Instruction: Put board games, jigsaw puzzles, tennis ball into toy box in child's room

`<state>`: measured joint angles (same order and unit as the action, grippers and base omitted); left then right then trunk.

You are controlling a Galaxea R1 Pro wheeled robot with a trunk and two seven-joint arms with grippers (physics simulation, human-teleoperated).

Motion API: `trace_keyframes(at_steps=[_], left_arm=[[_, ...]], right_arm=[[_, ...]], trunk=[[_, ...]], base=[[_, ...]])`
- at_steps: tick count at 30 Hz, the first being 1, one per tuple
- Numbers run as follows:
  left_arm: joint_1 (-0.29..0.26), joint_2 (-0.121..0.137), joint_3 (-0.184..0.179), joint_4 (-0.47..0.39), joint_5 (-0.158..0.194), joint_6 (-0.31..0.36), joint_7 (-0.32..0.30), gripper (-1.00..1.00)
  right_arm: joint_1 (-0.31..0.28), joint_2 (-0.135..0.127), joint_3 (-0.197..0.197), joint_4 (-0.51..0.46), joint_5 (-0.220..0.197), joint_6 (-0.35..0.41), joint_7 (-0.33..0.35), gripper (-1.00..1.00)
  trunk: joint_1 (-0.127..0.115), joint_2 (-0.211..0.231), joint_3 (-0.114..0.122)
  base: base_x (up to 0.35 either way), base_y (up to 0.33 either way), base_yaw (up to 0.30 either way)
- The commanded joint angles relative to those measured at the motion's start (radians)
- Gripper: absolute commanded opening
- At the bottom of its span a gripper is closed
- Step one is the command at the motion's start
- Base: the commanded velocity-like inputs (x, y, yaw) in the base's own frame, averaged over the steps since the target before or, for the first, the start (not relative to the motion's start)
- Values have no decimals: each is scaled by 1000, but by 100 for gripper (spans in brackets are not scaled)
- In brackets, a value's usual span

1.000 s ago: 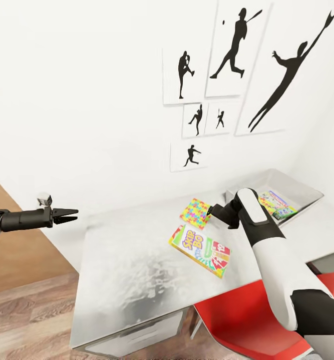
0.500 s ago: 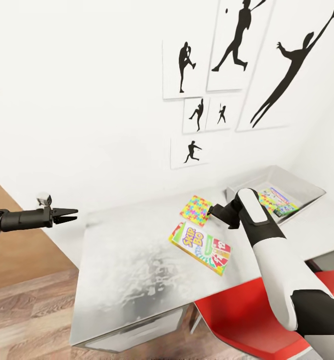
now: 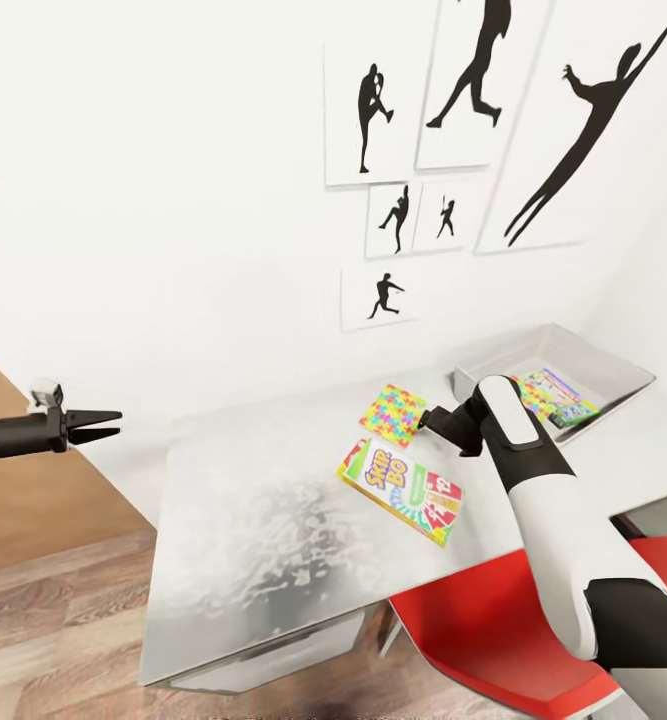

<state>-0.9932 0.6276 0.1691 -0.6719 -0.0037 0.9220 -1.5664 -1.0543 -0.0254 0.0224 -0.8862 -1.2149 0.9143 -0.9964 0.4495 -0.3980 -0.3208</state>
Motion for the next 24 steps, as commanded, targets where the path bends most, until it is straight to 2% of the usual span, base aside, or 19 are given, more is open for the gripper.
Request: trace_keyframes(at_steps=[1,7,24], left_arm=[[-1,3,0,0,-1,11,-4,100],[-1,21,2,0,-1,11,-4,100],[-1,23,2,0,-1,9,-4,100]], right_arm=[[-1,-1,3,-1,-9,-3,-10,100],[-1,-6,4,0,-9,-45,-10,100],[-3,-7,4,0,-9,-62,-10,100]], trunk=[[1,-2,-4],[1,-2,-13],[1,-2,-41]], base=[[0,0,0],[0,0,0],[0,0,0]])
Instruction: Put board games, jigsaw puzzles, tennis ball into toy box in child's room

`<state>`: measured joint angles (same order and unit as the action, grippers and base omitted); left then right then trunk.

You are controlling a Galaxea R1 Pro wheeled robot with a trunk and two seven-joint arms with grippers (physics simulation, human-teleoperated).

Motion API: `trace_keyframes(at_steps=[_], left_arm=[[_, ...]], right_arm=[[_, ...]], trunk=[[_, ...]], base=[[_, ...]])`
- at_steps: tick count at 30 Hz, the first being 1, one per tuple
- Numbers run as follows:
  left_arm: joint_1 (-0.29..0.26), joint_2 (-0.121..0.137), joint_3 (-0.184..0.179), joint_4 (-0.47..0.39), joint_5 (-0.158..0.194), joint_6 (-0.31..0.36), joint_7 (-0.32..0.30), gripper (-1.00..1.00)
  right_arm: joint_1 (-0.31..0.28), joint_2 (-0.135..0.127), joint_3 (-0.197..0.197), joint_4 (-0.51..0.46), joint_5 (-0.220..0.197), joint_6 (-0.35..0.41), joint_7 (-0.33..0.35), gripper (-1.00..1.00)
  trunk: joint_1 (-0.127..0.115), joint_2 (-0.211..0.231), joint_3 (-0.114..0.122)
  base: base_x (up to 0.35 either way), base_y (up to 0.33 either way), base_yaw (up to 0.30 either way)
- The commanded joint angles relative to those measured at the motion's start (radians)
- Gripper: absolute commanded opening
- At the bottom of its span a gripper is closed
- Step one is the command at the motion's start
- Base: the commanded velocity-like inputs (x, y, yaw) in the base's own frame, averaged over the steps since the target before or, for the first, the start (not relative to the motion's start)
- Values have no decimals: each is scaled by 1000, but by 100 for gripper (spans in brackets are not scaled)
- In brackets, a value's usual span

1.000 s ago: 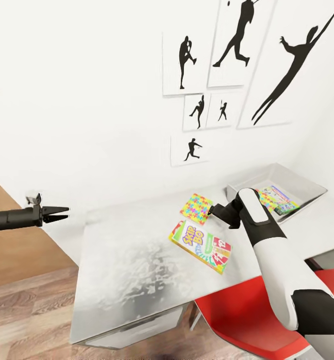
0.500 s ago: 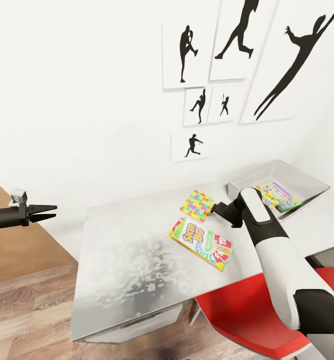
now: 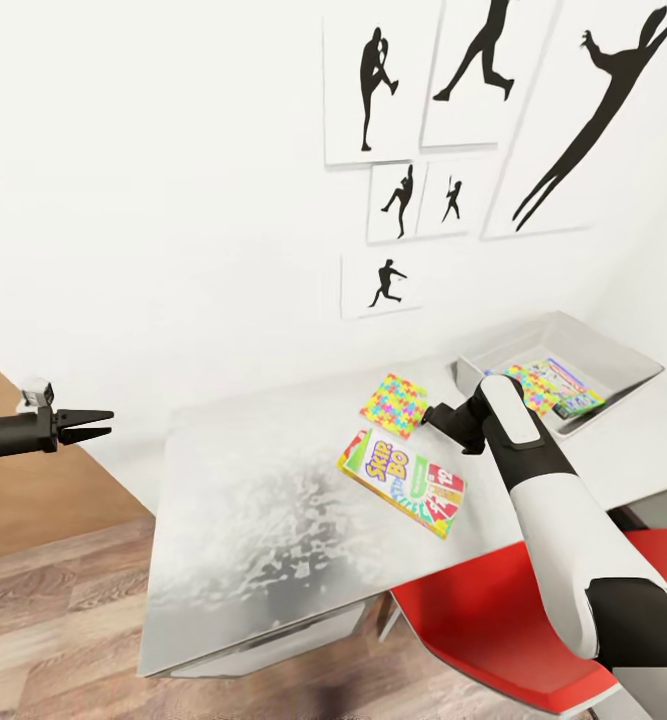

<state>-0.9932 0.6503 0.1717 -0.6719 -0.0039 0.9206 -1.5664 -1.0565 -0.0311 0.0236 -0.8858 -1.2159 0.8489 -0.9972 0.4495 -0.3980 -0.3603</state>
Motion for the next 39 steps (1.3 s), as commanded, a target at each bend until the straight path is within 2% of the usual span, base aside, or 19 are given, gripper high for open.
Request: trace_keyframes(at_steps=[1,11,19,39], left_arm=[[-1,0,0,0,-1,11,-4,100],[-1,0,4,0,-1,9,-4,100],[-1,0,5,0,-1,8,-4,100],[-1,0,5,0,-1,4,-4,100]], right_arm=[[-2,-1,2,-1,-8,3,-9,100],[-5,-1,1,-1,-8,-3,-9,100],[-5,-3,2,-1,-8,-46,-9,100],[-30,-1,3,-1,-7,-50,-9,100]], trunk=[[1,-2,-3],[1,-2,-20],[1,-2,-33],[1,-2,-66]], base=[[0,0,0],[0,0,0],[0,0,0],[0,0,0]])
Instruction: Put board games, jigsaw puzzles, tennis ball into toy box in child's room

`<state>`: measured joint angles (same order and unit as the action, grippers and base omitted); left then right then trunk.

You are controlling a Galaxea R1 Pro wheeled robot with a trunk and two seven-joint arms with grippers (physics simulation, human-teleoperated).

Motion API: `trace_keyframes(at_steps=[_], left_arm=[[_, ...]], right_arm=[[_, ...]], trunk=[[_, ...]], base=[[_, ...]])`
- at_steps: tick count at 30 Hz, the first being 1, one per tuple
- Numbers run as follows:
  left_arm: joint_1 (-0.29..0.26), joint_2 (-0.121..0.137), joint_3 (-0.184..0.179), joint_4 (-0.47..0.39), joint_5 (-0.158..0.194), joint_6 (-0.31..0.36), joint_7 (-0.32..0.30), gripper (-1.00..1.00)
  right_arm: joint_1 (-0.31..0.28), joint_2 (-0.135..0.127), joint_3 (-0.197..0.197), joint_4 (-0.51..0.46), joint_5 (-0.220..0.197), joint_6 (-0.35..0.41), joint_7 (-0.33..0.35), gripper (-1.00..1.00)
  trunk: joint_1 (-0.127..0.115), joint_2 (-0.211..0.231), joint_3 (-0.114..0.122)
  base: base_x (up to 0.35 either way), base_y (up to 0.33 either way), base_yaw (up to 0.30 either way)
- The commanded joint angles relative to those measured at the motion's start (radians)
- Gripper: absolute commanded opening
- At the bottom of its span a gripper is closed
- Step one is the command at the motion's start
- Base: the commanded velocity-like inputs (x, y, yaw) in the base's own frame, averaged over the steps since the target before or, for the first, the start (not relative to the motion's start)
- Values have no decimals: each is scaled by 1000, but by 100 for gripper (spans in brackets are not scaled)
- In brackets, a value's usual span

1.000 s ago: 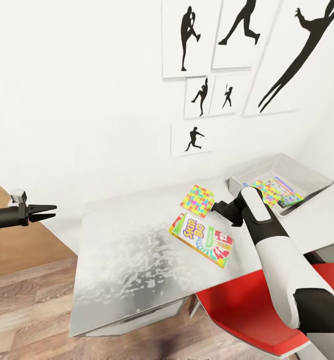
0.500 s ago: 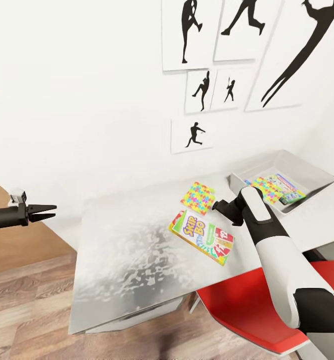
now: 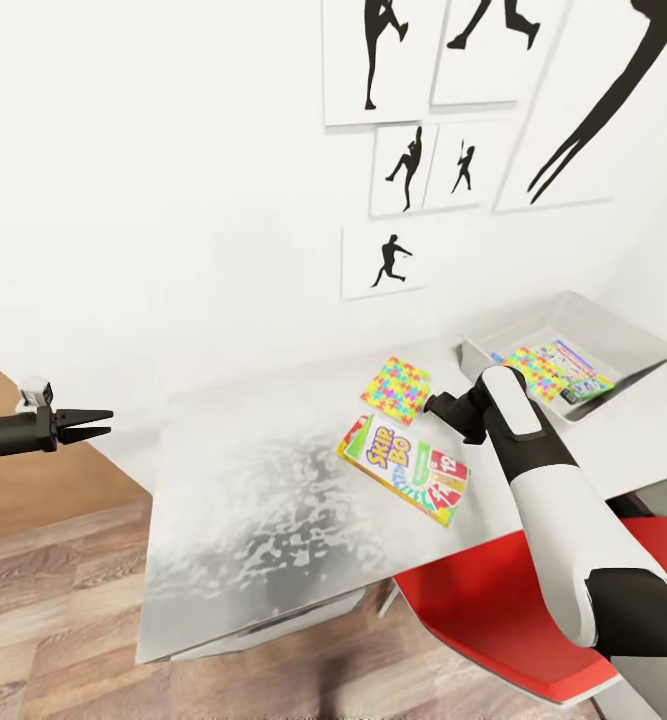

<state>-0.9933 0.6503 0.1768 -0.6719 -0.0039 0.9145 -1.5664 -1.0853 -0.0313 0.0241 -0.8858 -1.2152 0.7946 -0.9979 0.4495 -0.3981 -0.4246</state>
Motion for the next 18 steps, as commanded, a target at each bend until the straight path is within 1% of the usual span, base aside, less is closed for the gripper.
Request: trace_keyframes(at_steps=[1,18], left_arm=[[-1,1,0,0,-1,11,-4,100],[-1,0,0,0,-1,11,-4,100]], right_arm=[[-1,-1,3,-1,-7,4,-8,100],[-1,-1,7,1,-7,5,-8,100]], trunk=[[0,-2,-3],[0,-2,-31]], base=[[0,0,0],[0,0,0]])
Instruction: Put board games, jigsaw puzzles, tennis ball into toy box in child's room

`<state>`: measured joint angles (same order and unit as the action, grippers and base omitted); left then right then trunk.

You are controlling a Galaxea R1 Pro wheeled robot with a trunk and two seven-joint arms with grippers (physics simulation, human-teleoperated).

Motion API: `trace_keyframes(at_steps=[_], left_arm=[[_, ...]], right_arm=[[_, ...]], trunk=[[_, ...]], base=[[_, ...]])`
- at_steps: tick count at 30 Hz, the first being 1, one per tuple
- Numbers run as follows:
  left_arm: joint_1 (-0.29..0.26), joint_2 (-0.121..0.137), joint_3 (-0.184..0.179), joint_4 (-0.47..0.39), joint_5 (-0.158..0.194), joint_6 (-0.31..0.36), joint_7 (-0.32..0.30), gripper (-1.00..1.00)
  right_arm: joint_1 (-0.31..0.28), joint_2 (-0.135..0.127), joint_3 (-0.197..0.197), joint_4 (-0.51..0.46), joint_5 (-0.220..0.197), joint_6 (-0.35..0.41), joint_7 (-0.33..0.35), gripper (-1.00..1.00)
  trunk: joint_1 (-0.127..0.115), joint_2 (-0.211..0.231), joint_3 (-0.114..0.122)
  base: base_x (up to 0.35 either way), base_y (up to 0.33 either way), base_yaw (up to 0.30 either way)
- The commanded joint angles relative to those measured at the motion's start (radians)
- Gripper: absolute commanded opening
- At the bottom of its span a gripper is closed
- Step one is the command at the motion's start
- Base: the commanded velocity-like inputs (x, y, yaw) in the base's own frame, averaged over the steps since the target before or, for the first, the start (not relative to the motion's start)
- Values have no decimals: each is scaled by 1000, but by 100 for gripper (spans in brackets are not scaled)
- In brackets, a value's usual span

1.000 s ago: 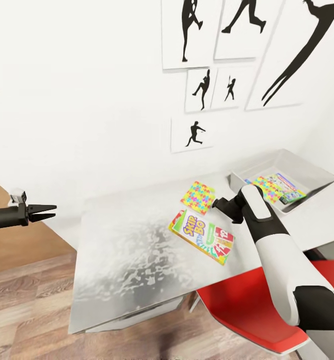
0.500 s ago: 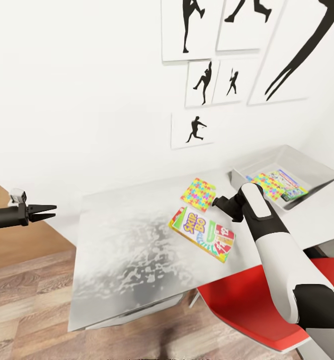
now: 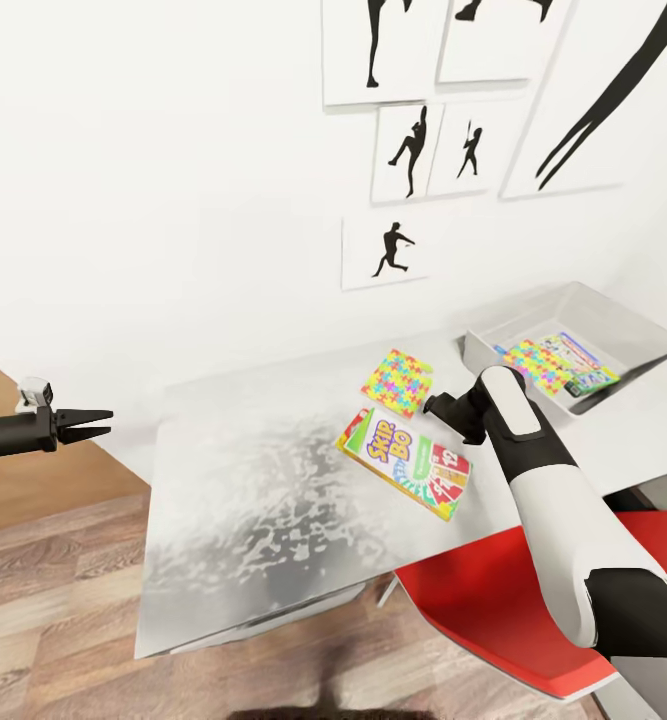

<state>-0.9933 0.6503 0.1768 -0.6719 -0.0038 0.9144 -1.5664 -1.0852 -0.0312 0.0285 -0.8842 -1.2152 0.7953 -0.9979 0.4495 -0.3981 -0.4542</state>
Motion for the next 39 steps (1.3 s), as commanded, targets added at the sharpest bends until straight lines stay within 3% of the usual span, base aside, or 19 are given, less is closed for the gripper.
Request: trace_keyframes(at_steps=[1,31,39], left_arm=[[-1,0,0,0,-1,10,-4,100],[-1,0,0,0,-1,8,-4,100],[-1,0,0,0,-1,8,-4,100]], right_arm=[[-1,-1,3,1,-7,4,-8,100],[1,0,8,8,-9,2,-8,100],[2,0,6,8,-8,1,-8,100]], trunk=[[0,-2,-3],[0,-2,-53],[0,-2,-56]], base=[[0,0,0],[0,0,0],[0,0,0]])
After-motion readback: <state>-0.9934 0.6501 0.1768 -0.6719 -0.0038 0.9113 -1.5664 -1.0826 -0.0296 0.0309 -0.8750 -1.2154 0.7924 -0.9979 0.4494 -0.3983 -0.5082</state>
